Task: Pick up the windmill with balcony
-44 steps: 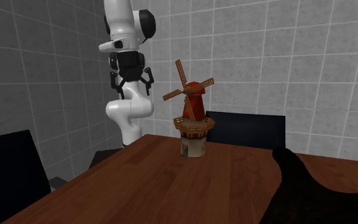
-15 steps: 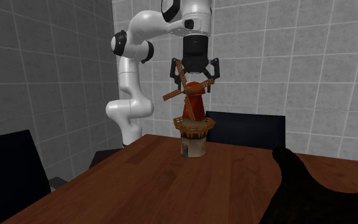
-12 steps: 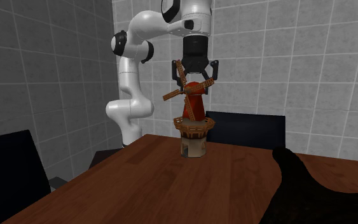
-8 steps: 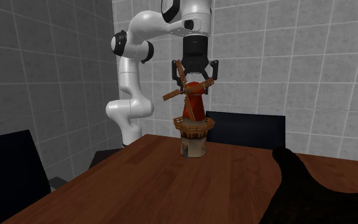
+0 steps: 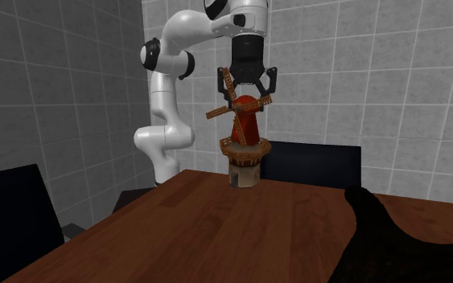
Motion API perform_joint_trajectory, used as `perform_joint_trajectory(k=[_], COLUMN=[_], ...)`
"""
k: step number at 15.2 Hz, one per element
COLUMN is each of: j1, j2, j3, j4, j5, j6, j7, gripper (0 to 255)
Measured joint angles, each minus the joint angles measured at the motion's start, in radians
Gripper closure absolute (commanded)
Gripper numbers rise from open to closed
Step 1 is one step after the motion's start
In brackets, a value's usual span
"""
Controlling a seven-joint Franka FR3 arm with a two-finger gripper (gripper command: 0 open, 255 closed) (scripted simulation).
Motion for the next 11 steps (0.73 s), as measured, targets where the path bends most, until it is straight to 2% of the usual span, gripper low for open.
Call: perform_joint_trajectory(k=[11], j1=[-0.005], j2=[0.056], j3=[0.004], j4=[0.198], j5=[-0.02], j6=[-0.145], j7=[0.015], gripper=[255])
